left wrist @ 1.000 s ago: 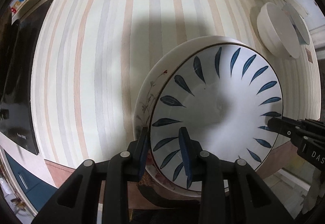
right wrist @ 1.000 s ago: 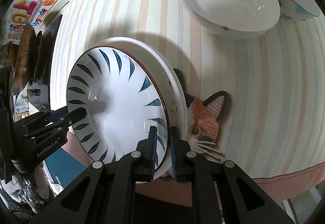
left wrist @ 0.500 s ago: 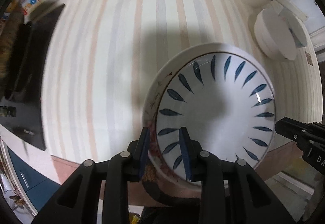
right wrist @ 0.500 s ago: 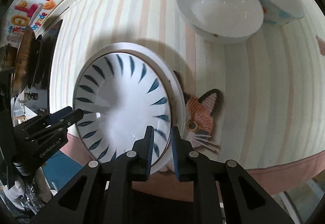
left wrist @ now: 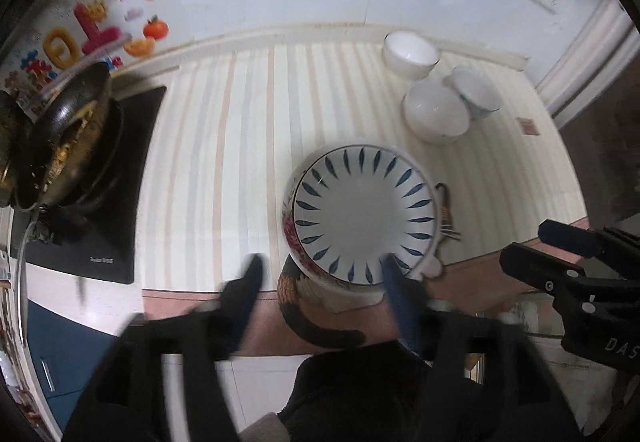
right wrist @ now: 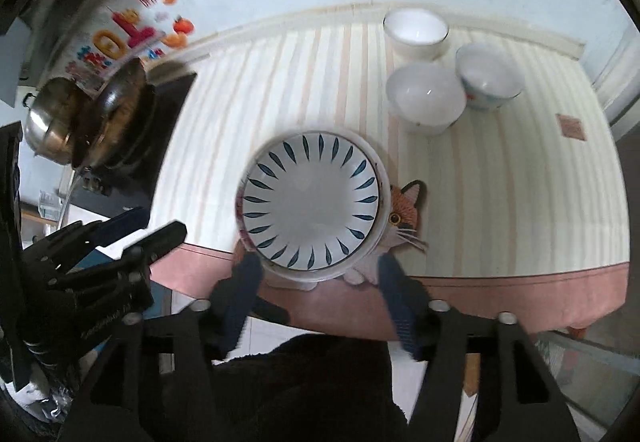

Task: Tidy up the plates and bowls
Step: 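Lower the plate stack onto the cat mat and open the grippers, then grasp the rim of a white bowl with the right gripper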

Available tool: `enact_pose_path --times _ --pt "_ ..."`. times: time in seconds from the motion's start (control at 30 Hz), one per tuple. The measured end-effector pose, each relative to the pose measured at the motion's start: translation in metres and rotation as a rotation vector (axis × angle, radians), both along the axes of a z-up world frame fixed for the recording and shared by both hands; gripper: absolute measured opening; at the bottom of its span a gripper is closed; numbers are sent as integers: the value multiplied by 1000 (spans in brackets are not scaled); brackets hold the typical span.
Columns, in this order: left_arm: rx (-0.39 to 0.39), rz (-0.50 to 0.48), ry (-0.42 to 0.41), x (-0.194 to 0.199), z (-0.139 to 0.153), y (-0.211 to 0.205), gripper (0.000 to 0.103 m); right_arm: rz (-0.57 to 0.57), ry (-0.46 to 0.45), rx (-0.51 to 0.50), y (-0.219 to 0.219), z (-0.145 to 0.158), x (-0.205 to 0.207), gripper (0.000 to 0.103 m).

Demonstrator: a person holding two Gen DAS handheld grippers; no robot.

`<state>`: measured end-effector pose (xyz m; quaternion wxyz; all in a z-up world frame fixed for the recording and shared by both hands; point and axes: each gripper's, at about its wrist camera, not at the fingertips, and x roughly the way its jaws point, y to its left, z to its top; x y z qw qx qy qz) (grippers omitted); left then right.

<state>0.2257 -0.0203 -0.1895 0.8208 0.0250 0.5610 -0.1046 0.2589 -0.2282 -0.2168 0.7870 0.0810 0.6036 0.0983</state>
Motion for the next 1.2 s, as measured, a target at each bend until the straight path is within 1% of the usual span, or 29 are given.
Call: enact_pose_path --times 0.03,0.07,0.13,0.27,0.33,0.43,0.57,0.73,0.9,1.0,1.07,1.13,1.2 --pt "-1 0 -15 -5 9 -4 83 -7 -22 -11 0 10 -9 76" --pt "-4 3 -31 -11 15 -2 84 -11 -36 -17 -1 17 -17 82" --pt "-8 4 -59 -20 26 -1 89 -17 -63 -31 -3 32 -30 85" --pt "-26 28 -100 -39 42 5 90 -25 -116 -53 -2 56 -58 89" --pt "-16 45 -118 -48 48 7 90 -33 -137 -58 -2 63 -68 90" --pt "-22 62 -130 -59 53 10 90 -39 -156 -62 -3 71 -81 91" --pt "-21 74 -129 -70 57 10 90 -35 -162 -41 -5 77 -92 92" --pt "-7 96 -128 -69 59 7 90 -8 -163 -18 -5 79 -92 92" --pt "18 123 -127 -51 53 -4 90 7 -153 18 -18 69 -70 93" --pt "23 132 -113 -26 45 -14 90 -9 -122 64 -39 54 -38 93" --pt "11 139 -117 -2 39 -21 90 -32 -116 81 -57 42 -15 93" --pt "6 145 -112 28 30 -31 90 -61 -109 68 -76 27 13 93" --pt "11 150 -94 63 17 -44 90 -102 -92 58 -98 7 46 93"
